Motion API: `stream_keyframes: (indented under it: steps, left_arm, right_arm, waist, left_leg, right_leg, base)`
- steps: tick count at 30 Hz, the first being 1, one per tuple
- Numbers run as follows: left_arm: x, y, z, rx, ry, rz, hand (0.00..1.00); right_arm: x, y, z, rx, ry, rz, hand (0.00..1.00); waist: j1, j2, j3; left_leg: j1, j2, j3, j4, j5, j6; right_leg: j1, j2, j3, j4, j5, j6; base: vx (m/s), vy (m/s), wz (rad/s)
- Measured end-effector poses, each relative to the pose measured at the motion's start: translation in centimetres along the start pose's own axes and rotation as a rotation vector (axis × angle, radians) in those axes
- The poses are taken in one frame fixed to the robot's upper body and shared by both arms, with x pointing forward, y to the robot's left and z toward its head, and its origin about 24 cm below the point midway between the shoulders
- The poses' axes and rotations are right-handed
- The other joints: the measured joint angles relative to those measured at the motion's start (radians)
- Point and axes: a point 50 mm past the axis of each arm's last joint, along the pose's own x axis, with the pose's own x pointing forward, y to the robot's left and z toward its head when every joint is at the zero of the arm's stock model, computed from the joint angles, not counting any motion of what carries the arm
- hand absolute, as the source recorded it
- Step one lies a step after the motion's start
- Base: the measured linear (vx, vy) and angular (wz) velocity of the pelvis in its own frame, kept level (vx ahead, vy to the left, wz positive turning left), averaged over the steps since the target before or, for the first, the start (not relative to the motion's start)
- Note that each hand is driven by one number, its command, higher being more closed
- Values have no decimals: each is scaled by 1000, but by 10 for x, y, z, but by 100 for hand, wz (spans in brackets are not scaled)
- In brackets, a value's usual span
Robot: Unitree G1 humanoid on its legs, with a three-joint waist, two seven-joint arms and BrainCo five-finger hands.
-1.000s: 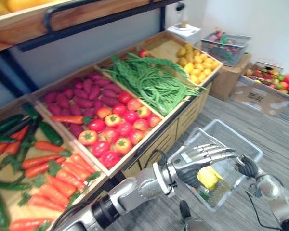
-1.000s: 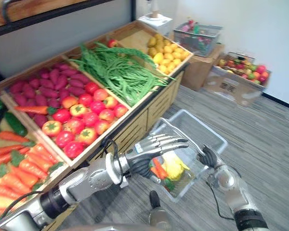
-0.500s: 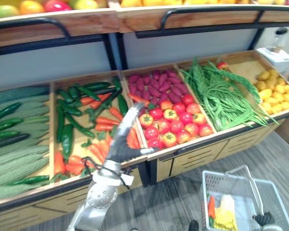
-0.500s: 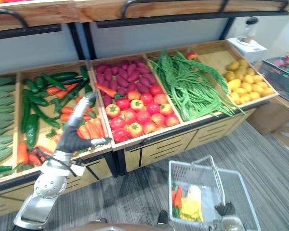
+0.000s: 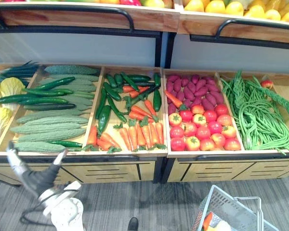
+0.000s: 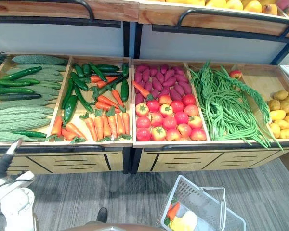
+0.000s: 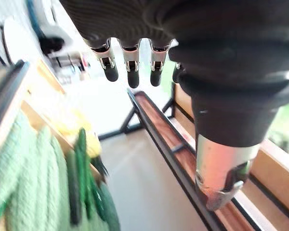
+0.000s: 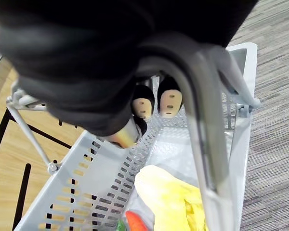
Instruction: Pick vegetable in the basket
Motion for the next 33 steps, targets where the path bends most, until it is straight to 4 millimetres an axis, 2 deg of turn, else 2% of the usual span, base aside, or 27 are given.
stream_keyframes:
  steps: [1,3,4,8,10,11,13,14,17,22,24,27,33]
  left_arm:
    - [0,4,-6,23,24,23,0]
    - [-4,17,-33,119,140,95,0]
    - [-6,21,-41,142,170,107,0]
    - [-31,45,-91,235,439,157,0]
    - [-59,58,-129,344,633,119,0]
    - [-68,58,-138,354,693,105,0]
    - [-107,65,-167,433,905,-5,0]
    - [-118,66,-174,453,963,-51,0]
    - [-143,65,-186,475,1086,-198,0]
    - [-152,61,-193,506,1147,-363,0]
    - [-158,53,-194,499,1155,-474,0]
    - [-164,42,-193,489,1156,-576,0]
    - [-176,26,-190,478,1136,-752,0]
  right_arm:
    - [-1,1,-1,11,5,-1,100]
    - [-3,6,-5,22,14,0,100]
    - [-3,6,-6,23,15,1,100]
    - [-3,6,-4,29,4,-3,100]
    - [-5,6,-5,31,-3,-5,100]
    - [-5,7,-6,30,-2,-3,100]
    - [-5,9,-6,30,-1,3,100]
    - [-5,11,-5,29,-4,6,100]
    - [-5,13,-3,22,-7,15,100]
    - [-5,19,1,-4,-20,36,100]
    - [-5,25,9,-42,-46,58,100]
    - [-5,29,13,-81,-65,74,100]
    - [-6,32,13,-102,-71,87,100]
  waist:
    - [1,-3,-2]
    - [3,-12,-9]
    - [4,-13,-11]
    - [0,-10,-18]
    - [-7,0,-31]
    - [-10,4,-33]
    - [-22,18,-43]
    - [-31,22,-43]
    - [-41,27,-41]
    - [-46,28,-38]
    - [-62,29,-32]
    - [-69,28,-22]
    - [-71,29,-18]
  left_leg:
    - [1,0,-2,0,0,0]
    - [2,-2,-3,1,0,0]
    - [2,-2,-2,1,0,0]
    - [3,-1,4,0,0,0]
    - [17,0,19,-16,0,0]
    - [23,0,24,-18,0,0]
    - [27,0,25,-28,0,0]
    - [28,0,26,-29,0,0]
    - [36,1,36,-29,-7,-1]
    - [64,2,75,-29,-25,-4]
    - [80,1,101,-27,-34,-9]
    - [103,0,119,-24,-45,-10]
    - [129,1,140,-24,-58,-4]
  right_leg:
    - [2,0,-2,-1,0,0]
    - [10,-1,-8,-5,-4,-6]
    - [10,-1,-8,-6,-4,-6]
    - [9,1,-4,-15,-4,-5]
    - [10,2,3,-23,-4,-5]
    - [11,2,6,-23,-4,-5]
    - [12,2,7,-27,-4,-5]
    - [12,3,9,-29,-4,-5]
    - [13,6,25,-34,-4,-5]
    - [12,4,69,-33,-5,-6]
    - [11,1,100,-28,-6,-7]
    - [12,-1,118,-15,-15,-8]
    - [13,-4,144,8,-32,-5]
  base:
    - [-21,-2,10]
    - [-20,0,6]
    - [0,0,0]
    - [-6,-6,-3]
    - [16,-7,-12]
    - [25,-7,-14]
    - [44,-8,-6]
    - [48,-7,-4]
    - [57,-8,-12]
    - [61,-1,-27]
    - [64,7,-30]
    - [48,9,-22]
    - [48,3,-12]
